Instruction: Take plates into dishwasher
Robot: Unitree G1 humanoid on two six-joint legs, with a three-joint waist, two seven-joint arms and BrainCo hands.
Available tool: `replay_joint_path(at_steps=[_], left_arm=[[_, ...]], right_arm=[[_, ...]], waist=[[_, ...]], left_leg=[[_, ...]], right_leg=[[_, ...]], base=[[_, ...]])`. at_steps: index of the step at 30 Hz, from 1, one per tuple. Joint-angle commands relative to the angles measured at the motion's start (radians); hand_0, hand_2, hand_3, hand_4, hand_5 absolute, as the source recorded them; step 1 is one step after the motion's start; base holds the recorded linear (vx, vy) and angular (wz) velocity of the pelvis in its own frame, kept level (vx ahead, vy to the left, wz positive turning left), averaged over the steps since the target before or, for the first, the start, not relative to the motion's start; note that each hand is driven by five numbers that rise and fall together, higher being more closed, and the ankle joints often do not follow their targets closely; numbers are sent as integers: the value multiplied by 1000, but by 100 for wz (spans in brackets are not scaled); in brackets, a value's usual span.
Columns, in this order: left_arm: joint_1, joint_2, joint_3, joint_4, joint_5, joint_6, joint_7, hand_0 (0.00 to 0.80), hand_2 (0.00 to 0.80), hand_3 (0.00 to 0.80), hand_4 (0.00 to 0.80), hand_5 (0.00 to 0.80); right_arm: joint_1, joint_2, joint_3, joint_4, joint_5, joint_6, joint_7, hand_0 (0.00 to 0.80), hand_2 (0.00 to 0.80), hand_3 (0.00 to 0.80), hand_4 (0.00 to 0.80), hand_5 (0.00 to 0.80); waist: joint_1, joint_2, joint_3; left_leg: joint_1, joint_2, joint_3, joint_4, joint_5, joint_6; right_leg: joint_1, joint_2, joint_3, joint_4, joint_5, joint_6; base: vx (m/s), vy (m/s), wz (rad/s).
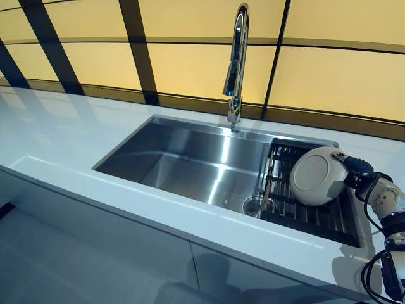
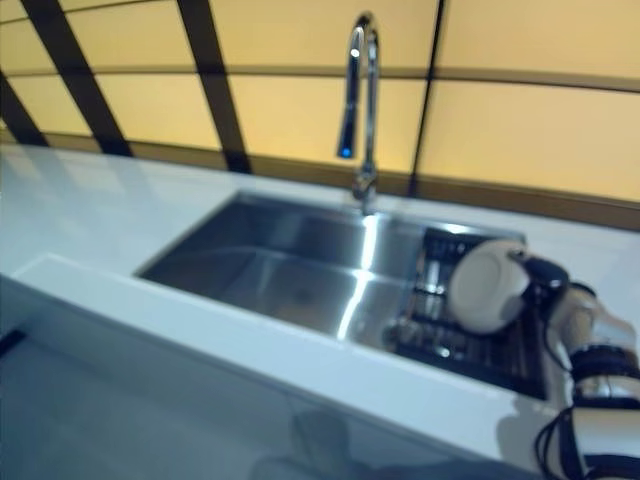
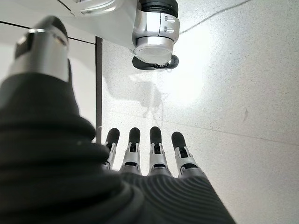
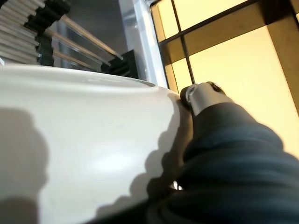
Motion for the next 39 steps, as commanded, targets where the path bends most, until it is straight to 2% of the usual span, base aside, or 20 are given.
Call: replay_joint_path(at_steps=[1, 7, 20, 28, 39], left_arm=[[-27, 22, -58, 12, -26, -17, 4, 0, 0, 0, 0, 0], [-27, 19, -52, 21, -32, -15, 2, 0, 0, 0, 0, 0], [-52, 18, -37, 40, -36, 5, -1, 0, 0, 0, 0, 0], [-75, 17, -15, 66, -24, 16, -5, 0, 0, 0, 0, 0], [-106, 24, 6, 98, -15, 20, -13, 0, 0, 0, 0, 0]], right_arm=[[6, 14, 23, -118, 102, -38, 37, 800, 800, 800, 800, 800], [67, 30, -18, -233, 173, -47, 60, 800, 800, 800, 800, 800], [188, 46, -84, -479, 192, -109, 25, 800, 800, 800, 800, 800], [286, 55, -155, -631, 194, -194, -2, 800, 800, 800, 800, 800], [354, 42, -201, -736, 150, -279, -21, 800, 800, 800, 800, 800]], waist=[[6, -41, -27], [-18, -57, -44], [-74, -101, -91], [-119, -125, -106], [-168, -147, -115]], left_leg=[[-68, 46, 56, -21, 133, -27], [-45, 39, 89, -39, 123, -19], [-9, 0, 143, -56, 77, 11], [14, -31, 164, -58, 46, 39], [37, -49, 193, -56, 19, 64]], right_leg=[[22, -21, 64, 70, -66, -21], [29, -23, 75, 44, -53, -11], [29, -44, 108, 7, -23, 21], [14, -67, 147, 11, -2, 45], [-25, -87, 199, 35, 23, 72]], base=[[-35, 40, -7], [-40, 52, -8], [-36, 76, -8], [-37, 93, -8], [-40, 54, -8]])
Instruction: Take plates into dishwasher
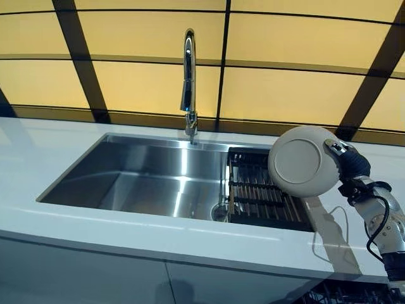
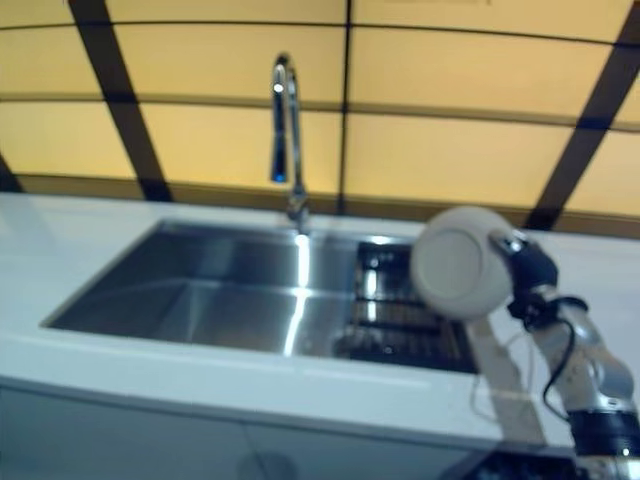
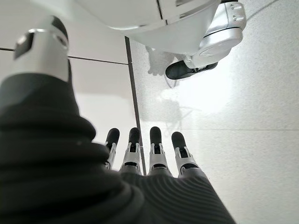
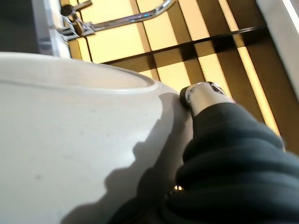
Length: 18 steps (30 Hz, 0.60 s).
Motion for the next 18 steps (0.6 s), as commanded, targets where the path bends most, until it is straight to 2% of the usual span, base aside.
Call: replay_joint_path(at_steps=[1, 18], left_arm=[[-67, 27, 4, 78, 4, -3, -10, 0, 0, 0, 0, 0], [-110, 44, 15, 93, 10, -14, -7, 0, 0, 0, 0, 0]], right_arm=[[-31, -28, -71, -79, 1, -104, -2, 800, 800, 800, 800, 800], [152, -66, -227, -140, -44, -159, -41, 800, 800, 800, 800, 800]], waist=[[-4, -60, -13], [-91, -88, -12]], left_leg=[[-13, -37, 38, 4, 11, 45], [16, -56, 101, 13, -28, 79]], right_leg=[[15, -71, 92, 37, 8, 56], [-52, -91, 172, 106, 84, 100]], base=[[-42, 47, -11], [-41, 14, -13]])
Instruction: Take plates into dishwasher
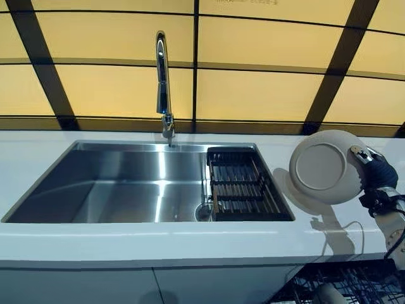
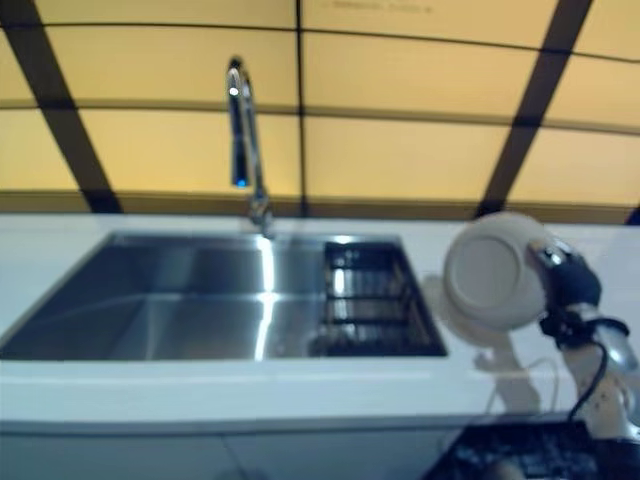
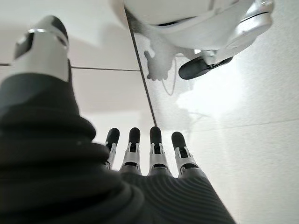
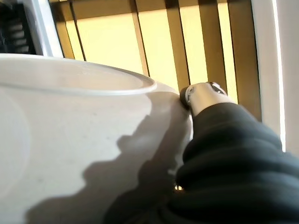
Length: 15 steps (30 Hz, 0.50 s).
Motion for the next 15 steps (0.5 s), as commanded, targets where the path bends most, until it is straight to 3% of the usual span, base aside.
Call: replay_joint_path(at_steps=[1, 15], left_arm=[[-59, 43, 16, 57, 9, -13, -5, 0, 0, 0, 0, 0], [-89, 59, 30, 88, 8, -16, -15, 0, 0, 0, 0, 0]], right_arm=[[-17, -49, -89, -94, -20, -97, -13, 800, 800, 800, 800, 800], [114, -57, -217, -190, -60, -96, -100, 800, 800, 800, 800, 800]], waist=[[3, -53, -10], [-86, -54, -19]], left_leg=[[-2, -40, 23, 18, -15, 61], [16, -38, 79, 18, -32, 69]], right_leg=[[-16, -74, 91, 97, 70, 89], [-57, -67, 172, 105, 110, 96]], base=[[-42, 4, -11], [-45, 7, -20]])
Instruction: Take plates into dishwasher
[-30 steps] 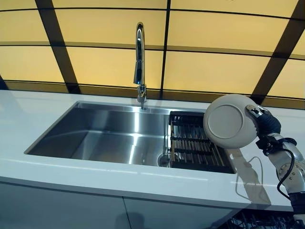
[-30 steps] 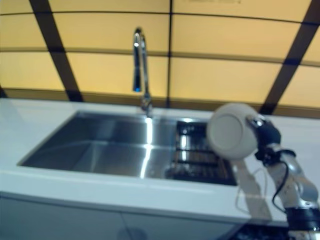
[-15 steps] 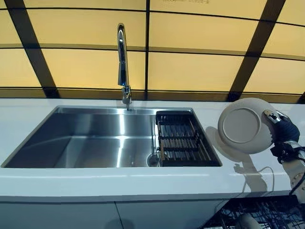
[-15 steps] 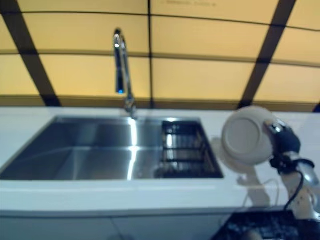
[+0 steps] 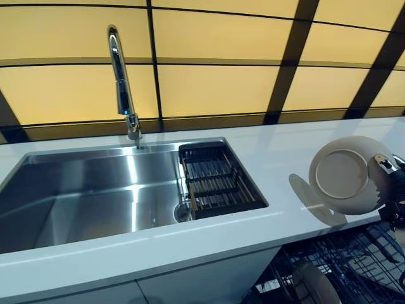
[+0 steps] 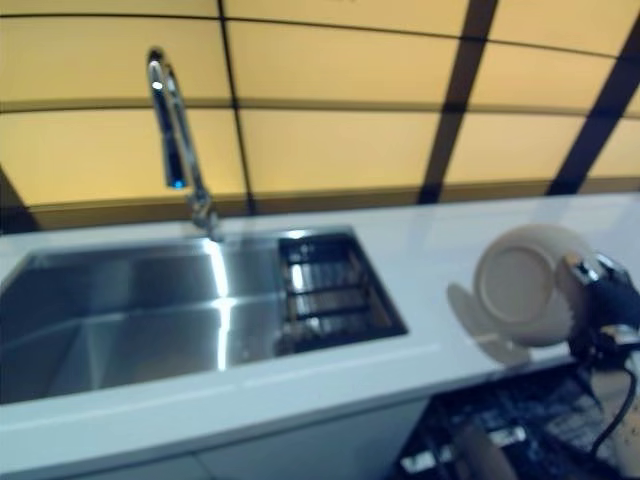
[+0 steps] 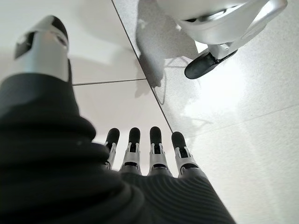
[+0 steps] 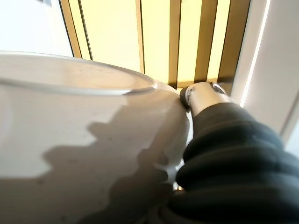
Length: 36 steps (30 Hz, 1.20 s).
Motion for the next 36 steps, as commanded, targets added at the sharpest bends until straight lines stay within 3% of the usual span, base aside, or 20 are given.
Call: replay_joint_path(at_steps=[1, 11, 19, 26, 36], left_arm=[[-60, 58, 23, 49, 9, -20, 0, 0, 0, 0, 0, 0], [-79, 66, 15, 61, -9, -27, -7, 0, 0, 0, 0, 0], [-91, 78, 20, 53, 4, -6, -10, 0, 0, 0, 0, 0], [-93, 84, 40, 33, 5, 13, 4, 0, 0, 0, 0, 0], [-84, 92, 52, 30, 12, 27, 11, 0, 0, 0, 0, 0]], right_arm=[[-24, -60, -113, -61, -30, -75, -28, 800, 800, 800, 800, 800], [49, -103, -187, -67, -74, -62, -81, 800, 800, 800, 800, 800], [107, -100, -205, -16, -183, 40, -79, 800, 800, 800, 800, 800], [187, -35, -176, 86, -245, 121, 57, 800, 800, 800, 800, 800], [213, -52, -139, 172, -340, 147, 161, 800, 800, 800, 800, 800]], waist=[[4, -39, -27], [-36, -42, -35], [-54, -48, -29], [-68, -53, -24], [-46, -62, -23]], left_leg=[[-7, -24, -6, 19, -16, 55], [-1, -22, 18, 21, -25, 59], [2, -16, 37, 19, -26, 61], [2, -9, 43, 14, -23, 61], [-6, -6, 27, 10, -15, 56]], right_leg=[[-23, -58, 80, 103, 86, 85], [-57, -59, 121, 117, 117, 90], [-84, -63, 124, 134, 140, 98], [-82, -53, 133, 118, 132, 98], [-64, -42, 103, 98, 109, 95]], base=[[-44, 5, -19], [-58, 4, -21], [-61, -21, -16], [-44, -33, -8], [3, -48, 0]])
